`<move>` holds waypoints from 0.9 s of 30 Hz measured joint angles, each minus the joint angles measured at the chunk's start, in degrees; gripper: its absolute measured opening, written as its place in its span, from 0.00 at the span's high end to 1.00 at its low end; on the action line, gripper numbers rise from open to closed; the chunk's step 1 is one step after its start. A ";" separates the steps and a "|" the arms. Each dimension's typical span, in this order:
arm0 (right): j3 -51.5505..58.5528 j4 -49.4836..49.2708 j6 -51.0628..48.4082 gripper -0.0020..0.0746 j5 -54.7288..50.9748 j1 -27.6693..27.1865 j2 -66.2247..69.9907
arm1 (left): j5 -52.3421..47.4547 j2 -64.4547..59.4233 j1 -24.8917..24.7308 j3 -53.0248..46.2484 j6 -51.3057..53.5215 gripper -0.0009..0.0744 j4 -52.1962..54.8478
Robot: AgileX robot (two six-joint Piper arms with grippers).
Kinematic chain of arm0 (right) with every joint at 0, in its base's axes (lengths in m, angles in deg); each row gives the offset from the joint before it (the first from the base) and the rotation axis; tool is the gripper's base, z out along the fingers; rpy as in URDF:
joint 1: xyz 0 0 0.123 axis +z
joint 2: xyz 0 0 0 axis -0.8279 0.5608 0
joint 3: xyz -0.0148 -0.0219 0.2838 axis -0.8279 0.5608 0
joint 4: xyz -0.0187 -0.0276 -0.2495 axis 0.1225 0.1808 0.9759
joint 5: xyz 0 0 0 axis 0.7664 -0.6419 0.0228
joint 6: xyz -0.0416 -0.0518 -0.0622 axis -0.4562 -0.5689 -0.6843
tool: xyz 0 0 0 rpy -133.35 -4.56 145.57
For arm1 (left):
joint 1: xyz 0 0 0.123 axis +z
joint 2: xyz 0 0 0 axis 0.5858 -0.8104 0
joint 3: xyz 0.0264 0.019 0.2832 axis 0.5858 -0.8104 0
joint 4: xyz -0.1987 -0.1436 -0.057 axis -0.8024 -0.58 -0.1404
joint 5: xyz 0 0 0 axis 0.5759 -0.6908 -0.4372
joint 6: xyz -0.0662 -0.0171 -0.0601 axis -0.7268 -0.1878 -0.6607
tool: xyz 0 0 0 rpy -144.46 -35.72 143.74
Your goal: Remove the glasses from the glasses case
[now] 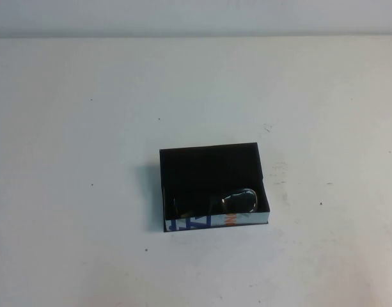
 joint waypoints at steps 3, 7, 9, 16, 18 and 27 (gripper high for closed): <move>0.00 0.00 0.00 1.00 0.00 0.00 0.00 | 0.00 0.00 0.00 0.00 0.00 0.99 0.00; 0.00 -0.06 0.00 1.00 0.00 0.00 0.00 | 0.00 0.00 0.00 0.00 0.00 0.99 0.00; 0.00 -0.21 0.00 1.00 0.00 0.00 0.00 | 0.00 0.00 0.00 0.00 0.00 0.99 0.00; 0.00 -1.37 0.00 1.00 0.00 0.00 0.00 | 0.00 0.00 0.00 0.00 0.00 0.99 0.00; -0.15 -2.79 0.00 1.00 0.00 0.00 0.00 | 0.00 0.00 0.00 0.00 0.00 0.99 0.00; -16.27 -4.31 0.00 1.00 -1.45 0.00 -0.10 | 0.00 0.00 0.00 0.00 0.00 0.99 0.00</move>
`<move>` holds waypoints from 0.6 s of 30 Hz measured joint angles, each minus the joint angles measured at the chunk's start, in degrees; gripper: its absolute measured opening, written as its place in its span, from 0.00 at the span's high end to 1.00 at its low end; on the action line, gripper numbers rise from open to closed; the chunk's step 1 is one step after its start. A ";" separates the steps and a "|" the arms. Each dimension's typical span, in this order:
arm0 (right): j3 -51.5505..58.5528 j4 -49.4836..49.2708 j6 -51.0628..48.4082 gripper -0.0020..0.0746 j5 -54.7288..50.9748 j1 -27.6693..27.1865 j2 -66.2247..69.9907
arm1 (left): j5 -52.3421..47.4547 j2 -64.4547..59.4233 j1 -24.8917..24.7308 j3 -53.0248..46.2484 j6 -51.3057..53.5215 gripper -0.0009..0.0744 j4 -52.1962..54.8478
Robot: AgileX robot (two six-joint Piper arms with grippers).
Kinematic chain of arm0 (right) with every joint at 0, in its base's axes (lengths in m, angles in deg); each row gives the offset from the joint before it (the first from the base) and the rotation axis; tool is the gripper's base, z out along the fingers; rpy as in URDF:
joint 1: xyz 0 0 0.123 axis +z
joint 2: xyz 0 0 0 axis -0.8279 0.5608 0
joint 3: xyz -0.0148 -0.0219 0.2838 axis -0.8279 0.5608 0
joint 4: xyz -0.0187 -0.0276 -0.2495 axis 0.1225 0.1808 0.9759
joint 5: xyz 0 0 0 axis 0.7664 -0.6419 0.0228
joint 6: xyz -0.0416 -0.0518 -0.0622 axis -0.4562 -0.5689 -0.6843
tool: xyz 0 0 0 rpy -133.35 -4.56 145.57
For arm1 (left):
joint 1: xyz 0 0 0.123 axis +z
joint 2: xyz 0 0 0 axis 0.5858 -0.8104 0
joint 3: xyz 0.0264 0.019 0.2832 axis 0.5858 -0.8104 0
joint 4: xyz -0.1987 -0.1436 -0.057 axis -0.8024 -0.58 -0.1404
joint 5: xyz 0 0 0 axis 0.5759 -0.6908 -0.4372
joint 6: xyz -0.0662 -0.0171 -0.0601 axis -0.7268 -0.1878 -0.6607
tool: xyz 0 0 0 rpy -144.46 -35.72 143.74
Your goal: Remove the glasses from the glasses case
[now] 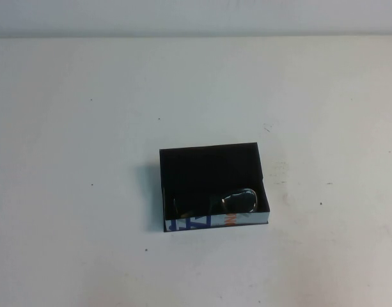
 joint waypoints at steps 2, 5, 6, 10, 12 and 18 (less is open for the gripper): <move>-2.46 -0.21 0.00 1.00 -0.45 0.00 -0.10 | 0.00 0.00 0.00 0.00 0.00 0.99 0.00; -3.77 -0.90 -0.12 1.00 -0.88 0.00 -0.33 | 0.00 0.00 0.00 0.00 0.00 0.99 0.00; -3.77 -0.66 -0.20 1.00 -0.04 0.00 -0.33 | 0.00 0.00 0.00 0.00 0.00 0.99 0.00; -3.36 0.03 -0.70 1.00 6.25 0.00 1.92 | 0.00 0.00 0.00 0.00 0.00 0.99 0.00; -5.53 0.03 -2.78 1.00 5.07 0.00 5.27 | 0.00 0.00 0.00 0.00 0.00 0.99 0.00; -21.33 0.13 -19.35 1.00 -9.37 0.00 27.19 | 0.00 0.00 0.00 0.00 0.00 0.99 0.00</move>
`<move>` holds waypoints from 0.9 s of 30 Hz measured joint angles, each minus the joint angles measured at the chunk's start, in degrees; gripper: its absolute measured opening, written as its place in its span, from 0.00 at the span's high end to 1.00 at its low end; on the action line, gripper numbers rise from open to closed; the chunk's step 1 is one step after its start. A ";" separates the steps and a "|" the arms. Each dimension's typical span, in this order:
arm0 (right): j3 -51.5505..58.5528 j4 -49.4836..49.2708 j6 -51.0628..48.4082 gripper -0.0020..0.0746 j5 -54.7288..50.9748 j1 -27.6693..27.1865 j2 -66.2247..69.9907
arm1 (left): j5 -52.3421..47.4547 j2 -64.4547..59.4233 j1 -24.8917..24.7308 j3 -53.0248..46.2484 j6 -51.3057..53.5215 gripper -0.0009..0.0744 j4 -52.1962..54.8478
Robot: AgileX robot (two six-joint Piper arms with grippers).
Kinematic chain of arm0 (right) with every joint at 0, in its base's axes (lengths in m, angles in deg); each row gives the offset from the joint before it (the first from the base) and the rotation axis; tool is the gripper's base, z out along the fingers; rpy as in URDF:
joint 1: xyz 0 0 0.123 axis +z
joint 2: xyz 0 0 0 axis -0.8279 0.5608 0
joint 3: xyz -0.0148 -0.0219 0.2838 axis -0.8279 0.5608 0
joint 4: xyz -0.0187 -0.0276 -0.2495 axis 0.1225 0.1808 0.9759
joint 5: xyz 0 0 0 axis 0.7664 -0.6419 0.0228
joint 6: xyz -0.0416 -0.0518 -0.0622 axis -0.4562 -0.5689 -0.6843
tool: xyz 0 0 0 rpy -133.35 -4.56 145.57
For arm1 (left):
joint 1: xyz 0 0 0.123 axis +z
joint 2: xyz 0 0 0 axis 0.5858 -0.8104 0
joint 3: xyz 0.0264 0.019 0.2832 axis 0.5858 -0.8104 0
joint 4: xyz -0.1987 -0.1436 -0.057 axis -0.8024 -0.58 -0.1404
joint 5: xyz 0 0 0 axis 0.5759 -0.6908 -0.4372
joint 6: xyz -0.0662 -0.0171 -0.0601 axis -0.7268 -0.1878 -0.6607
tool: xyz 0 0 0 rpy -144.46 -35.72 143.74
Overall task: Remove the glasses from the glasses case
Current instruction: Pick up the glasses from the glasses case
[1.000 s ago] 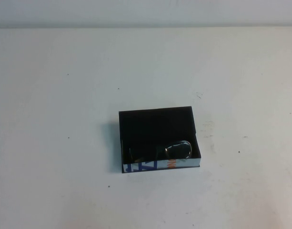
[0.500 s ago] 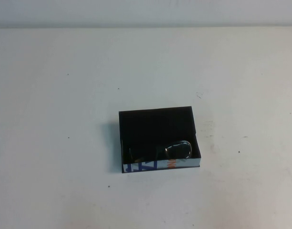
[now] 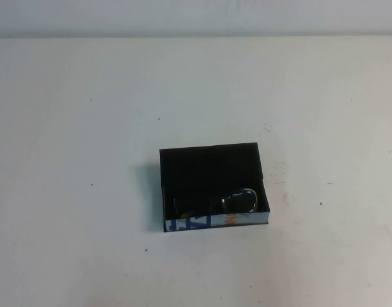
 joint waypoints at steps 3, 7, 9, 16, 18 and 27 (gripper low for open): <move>-10.00 -2.46 -10.20 1.00 -8.40 0.00 13.44 | 0.00 0.00 0.00 0.00 0.00 0.99 0.00; -22.23 -5.21 -20.03 1.00 -21.40 3.49 31.46 | 0.00 0.00 0.00 0.00 0.00 0.99 0.00; -27.43 -3.72 -22.83 1.00 -25.81 6.77 38.61 | 0.00 0.00 0.00 0.00 0.00 0.99 0.00; -44.88 1.51 -36.68 1.00 -31.01 17.67 61.42 | 0.00 0.00 0.00 0.00 0.00 0.99 0.00; -49.82 1.76 -41.14 1.00 -33.47 20.32 67.47 | 0.00 0.00 0.00 0.00 0.00 0.99 0.00; -70.10 -8.28 -48.88 0.95 -38.63 25.19 91.35 | 0.00 0.00 0.00 0.00 0.00 0.99 0.00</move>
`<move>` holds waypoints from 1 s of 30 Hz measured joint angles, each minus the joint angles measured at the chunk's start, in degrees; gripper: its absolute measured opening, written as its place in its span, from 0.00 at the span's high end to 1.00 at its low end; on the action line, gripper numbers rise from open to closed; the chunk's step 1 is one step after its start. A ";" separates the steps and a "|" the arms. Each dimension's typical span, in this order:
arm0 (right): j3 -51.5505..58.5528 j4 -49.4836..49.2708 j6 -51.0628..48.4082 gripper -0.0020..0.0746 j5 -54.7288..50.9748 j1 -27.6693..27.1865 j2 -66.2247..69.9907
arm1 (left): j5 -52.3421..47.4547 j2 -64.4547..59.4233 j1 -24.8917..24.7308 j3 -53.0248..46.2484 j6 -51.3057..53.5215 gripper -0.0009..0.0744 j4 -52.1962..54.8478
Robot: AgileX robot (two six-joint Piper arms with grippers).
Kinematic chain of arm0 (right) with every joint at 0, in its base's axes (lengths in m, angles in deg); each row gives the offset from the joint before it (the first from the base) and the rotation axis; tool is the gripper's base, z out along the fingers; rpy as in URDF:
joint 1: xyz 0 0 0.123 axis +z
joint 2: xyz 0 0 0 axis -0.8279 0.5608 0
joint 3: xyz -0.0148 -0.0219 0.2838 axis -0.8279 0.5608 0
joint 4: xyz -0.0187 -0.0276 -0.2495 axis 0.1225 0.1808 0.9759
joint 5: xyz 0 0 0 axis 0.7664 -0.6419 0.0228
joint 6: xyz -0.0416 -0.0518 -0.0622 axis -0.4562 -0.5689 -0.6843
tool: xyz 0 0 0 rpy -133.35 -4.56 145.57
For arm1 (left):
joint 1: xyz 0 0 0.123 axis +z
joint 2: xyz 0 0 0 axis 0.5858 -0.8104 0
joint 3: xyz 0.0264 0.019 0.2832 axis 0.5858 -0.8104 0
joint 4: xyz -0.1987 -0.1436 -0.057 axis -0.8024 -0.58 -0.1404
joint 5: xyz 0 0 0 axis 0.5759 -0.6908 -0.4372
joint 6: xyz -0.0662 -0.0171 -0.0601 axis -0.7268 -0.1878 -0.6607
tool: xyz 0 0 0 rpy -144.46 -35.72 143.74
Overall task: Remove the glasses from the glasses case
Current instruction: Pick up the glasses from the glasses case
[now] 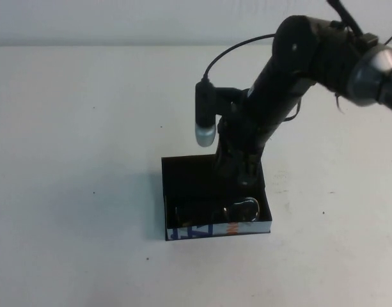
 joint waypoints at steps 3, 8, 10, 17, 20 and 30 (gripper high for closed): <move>-1.63 -0.16 -0.88 0.93 0.00 1.54 2.80 | 0.00 0.00 0.00 0.00 0.00 0.99 0.00; -2.11 4.05 -1.19 0.92 -0.28 4.04 3.38 | 0.00 0.00 0.00 0.00 0.00 0.99 0.00; -2.10 5.54 -0.63 0.90 -0.33 4.77 3.07 | 0.00 0.00 0.00 0.00 0.00 0.99 0.00; -1.89 7.43 0.55 0.54 -0.42 6.40 2.82 | 0.00 0.00 0.00 0.00 0.00 0.99 0.00; -0.44 8.70 0.70 0.46 -0.46 6.40 2.80 | 0.00 0.00 0.00 0.00 0.00 0.99 0.00; 1.03 11.40 3.22 0.59 -0.07 6.40 2.80 | 0.00 0.00 0.00 0.00 0.00 0.99 0.00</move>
